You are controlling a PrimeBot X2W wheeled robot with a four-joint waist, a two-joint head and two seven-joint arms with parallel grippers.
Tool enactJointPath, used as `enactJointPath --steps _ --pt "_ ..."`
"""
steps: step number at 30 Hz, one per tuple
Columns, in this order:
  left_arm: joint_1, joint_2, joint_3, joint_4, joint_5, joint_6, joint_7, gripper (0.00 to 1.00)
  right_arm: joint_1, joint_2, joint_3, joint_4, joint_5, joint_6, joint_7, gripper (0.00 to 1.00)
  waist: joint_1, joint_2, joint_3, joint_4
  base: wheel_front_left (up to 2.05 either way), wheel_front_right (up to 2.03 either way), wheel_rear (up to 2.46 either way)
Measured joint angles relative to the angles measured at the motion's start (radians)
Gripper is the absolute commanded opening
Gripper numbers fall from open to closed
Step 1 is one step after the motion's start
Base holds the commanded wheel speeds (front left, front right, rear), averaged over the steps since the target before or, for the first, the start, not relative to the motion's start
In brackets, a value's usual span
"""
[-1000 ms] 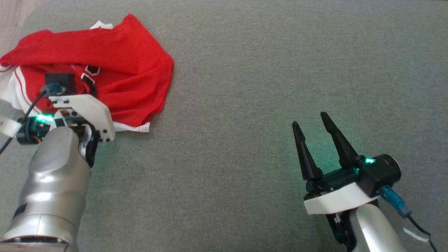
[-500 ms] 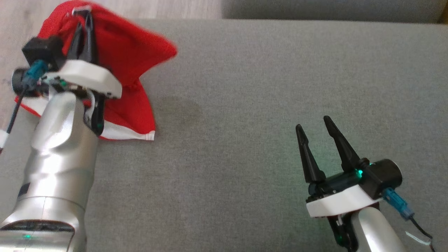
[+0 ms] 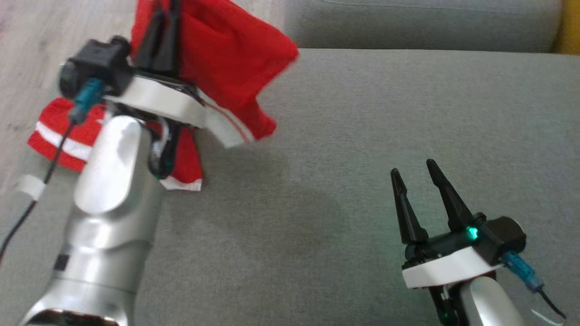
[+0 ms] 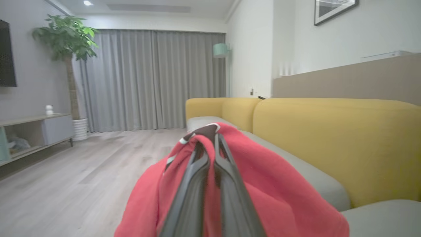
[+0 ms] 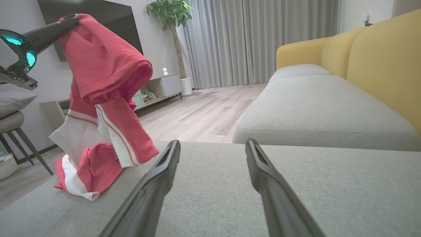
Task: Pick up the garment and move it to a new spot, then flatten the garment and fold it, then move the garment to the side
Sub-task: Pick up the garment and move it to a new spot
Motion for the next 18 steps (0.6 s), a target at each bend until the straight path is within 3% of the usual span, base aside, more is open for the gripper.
enactJointPath --steps 9,18 --pt "0.014 -0.037 -0.083 -0.143 -0.006 0.001 0.087 0.0 -0.009 0.0 0.0 -0.012 0.021 0.0 0.0 1.0 0.0001 0.0 0.014 -0.104 0.0 0.0 0.0" --pt "-0.001 -0.044 -0.207 -0.135 0.022 0.0 0.131 0.0 -0.056 0.0 0.03 -0.04 0.081 0.0 0.0 1.0 0.0002 0.0 0.054 -0.304 0.0 0.0 0.0"
